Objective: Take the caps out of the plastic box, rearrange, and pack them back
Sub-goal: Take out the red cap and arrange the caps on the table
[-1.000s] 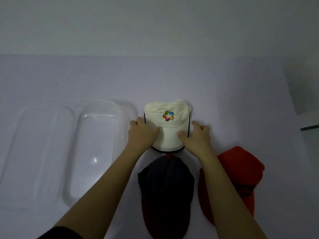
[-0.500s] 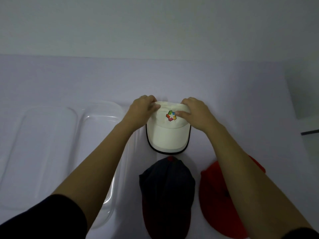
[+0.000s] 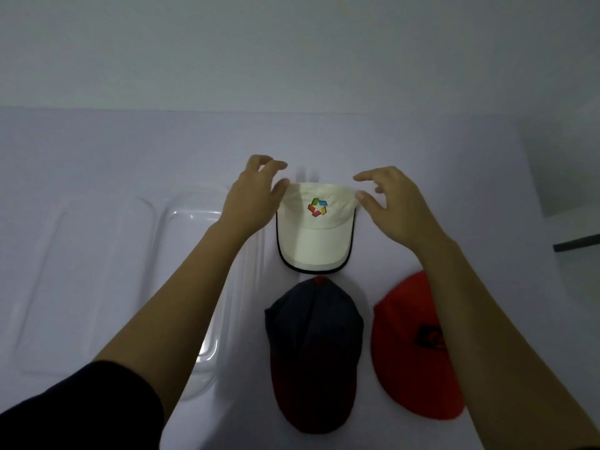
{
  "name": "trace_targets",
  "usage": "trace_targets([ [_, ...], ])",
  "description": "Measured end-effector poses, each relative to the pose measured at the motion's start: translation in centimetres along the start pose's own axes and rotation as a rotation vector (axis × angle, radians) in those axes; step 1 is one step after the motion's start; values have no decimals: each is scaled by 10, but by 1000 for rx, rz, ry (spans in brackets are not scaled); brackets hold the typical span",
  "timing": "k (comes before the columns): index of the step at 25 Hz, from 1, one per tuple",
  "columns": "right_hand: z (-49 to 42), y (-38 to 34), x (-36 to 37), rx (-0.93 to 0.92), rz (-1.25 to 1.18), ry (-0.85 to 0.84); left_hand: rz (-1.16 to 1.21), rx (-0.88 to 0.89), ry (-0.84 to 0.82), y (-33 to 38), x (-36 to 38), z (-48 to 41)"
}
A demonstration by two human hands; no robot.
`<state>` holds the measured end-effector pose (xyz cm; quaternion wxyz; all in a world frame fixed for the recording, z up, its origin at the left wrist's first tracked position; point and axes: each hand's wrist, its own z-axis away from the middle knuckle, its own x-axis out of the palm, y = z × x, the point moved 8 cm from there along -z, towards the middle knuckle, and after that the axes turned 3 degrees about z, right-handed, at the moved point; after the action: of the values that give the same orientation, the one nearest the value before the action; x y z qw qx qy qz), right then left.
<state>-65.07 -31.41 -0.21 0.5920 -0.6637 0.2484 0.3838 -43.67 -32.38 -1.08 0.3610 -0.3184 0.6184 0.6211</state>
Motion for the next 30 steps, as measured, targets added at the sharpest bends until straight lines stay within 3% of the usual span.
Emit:
trace_targets([
  [2, 27, -13, -19, 4, -47, 32, 94, -3, 51, 12, -18, 16],
  [4, 61, -26, -20, 33, -114, 7, 153, -49, -40, 21, -14, 44],
  [8, 129, -22, 43, 374, -195, -474, 2, -309, -481, 2, 37, 115],
  [10, 149, -10, 75, 473, -135, -632, -21, -414, -597, -11, 52, 141],
  [13, 154, -4, 87, 453, -67, -537, 188, -479, -561, -12, 58, 166],
  [16, 161, -5, 88, 440, -137, -450, 247, -472, -418, -15, 53, 174],
  [19, 163, -6, 81, 410, -133, -403, 212, -388, -289, -6, 44, 176],
  [21, 163, -13, 76, 382, -227, -362, 337, -348, -220, 4, 42, 181],
  [25, 172, -27, 78, 330, -543, -380, 766, -337, -335, 12, 51, 198],
  [30, 179, -39, 73, 281, -699, -332, 885, -304, -491, 15, 58, 197],
])
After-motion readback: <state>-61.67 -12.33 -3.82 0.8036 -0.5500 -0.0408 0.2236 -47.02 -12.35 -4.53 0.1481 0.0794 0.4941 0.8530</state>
